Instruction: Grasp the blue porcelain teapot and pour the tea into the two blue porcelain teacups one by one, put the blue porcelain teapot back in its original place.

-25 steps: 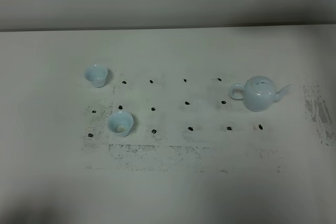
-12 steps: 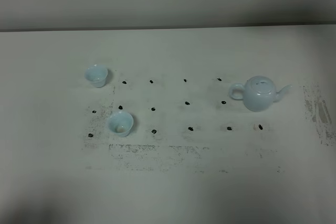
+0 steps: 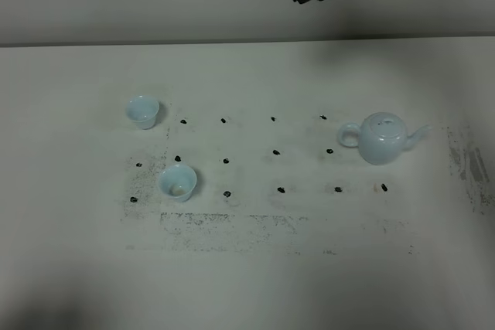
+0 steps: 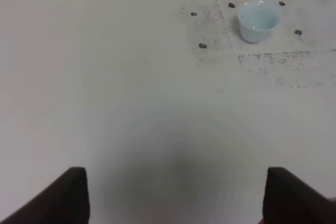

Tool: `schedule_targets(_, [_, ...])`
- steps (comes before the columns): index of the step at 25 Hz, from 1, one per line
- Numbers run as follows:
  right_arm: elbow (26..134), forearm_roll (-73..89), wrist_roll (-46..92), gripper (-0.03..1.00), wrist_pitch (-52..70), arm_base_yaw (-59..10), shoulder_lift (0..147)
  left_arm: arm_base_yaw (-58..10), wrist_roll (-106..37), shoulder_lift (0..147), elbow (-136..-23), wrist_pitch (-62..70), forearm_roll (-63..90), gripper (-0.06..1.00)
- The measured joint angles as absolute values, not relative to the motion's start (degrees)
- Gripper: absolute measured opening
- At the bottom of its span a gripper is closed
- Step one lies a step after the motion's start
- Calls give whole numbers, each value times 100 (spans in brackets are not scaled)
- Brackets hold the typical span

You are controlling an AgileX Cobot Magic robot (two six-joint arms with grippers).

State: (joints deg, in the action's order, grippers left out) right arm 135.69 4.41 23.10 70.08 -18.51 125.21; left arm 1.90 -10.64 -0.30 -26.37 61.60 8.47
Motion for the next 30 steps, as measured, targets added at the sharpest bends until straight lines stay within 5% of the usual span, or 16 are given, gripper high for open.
schedule_targets(11, [12853, -3198, 908, 50, 6999, -2537, 12783, 190, -1064, -30, -2637, 6142, 847, 65])
schedule_targets(30, [10569, -4773, -1005, 50, 6121, -2997, 13023, 190, -1054, -30, -2637, 6124, 847, 65])
